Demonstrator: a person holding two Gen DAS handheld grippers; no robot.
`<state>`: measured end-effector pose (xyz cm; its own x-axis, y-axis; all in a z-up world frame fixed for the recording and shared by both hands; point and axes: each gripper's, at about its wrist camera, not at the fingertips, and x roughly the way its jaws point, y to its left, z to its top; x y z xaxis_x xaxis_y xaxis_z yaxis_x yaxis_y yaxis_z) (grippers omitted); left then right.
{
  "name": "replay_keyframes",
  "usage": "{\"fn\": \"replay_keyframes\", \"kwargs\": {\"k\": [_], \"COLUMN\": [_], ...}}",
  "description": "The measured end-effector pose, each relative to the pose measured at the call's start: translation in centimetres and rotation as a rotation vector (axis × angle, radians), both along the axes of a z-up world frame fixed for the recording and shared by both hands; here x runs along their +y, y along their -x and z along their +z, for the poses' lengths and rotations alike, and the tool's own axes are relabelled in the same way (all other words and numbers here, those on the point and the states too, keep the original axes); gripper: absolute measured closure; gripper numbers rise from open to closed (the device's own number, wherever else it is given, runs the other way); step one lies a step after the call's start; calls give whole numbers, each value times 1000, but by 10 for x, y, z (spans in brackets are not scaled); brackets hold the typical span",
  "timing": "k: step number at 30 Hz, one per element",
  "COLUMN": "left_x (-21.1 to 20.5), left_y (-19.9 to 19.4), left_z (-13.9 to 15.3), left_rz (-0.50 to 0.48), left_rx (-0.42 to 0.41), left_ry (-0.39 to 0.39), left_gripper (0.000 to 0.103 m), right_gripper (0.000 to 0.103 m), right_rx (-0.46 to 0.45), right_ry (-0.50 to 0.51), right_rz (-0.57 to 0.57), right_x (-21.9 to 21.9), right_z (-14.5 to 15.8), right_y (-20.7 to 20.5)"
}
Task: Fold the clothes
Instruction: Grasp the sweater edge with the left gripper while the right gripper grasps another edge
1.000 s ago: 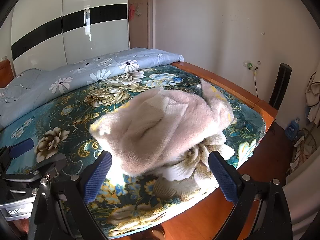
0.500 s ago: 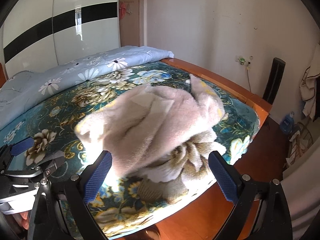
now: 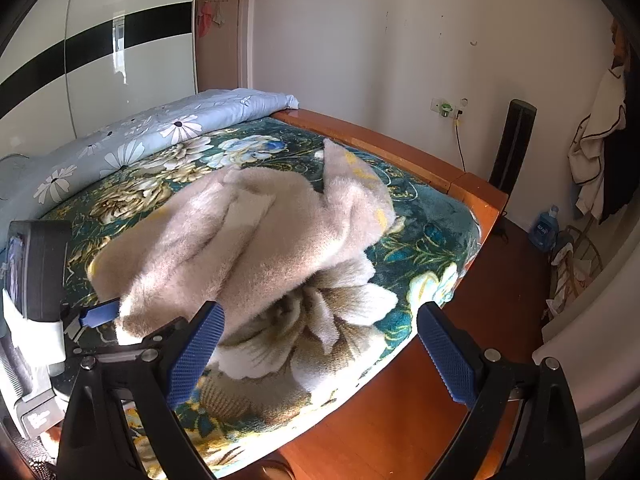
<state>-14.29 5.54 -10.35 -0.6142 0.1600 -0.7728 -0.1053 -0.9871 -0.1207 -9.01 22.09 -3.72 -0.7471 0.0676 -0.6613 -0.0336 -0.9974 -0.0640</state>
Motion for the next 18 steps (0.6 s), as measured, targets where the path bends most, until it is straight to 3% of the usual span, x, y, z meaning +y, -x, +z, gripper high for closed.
{"fn": "replay_keyframes", "kwargs": {"k": [1,2,4,7,9,18], "left_x": [-6,-11,-32,-63,-82,-211], "left_y": [-3,-5,-9,-23,-37,-124], "left_z": [3,6,15,39,58,97], "left_rz": [16,31,56,87,115,298], "left_rx": [14,28,34,86,137,259], "left_ry": [-16,-32,-134,-260,-291,-283], "left_gripper": [76,82,89,91,91,92], "right_gripper": [6,6,6,6,6,6], "right_rx": [-4,-6,-7,-2,-1,-23], "right_ry": [-2,-1,2,-3,2,16], "right_rz": [-3,-6,-4,12,32,171], "right_x": [1,1,0,-8,-15,-73], "right_z": [-1,-1,1,8,12,18], "right_y": [0,0,-2,-6,-9,-25]}}
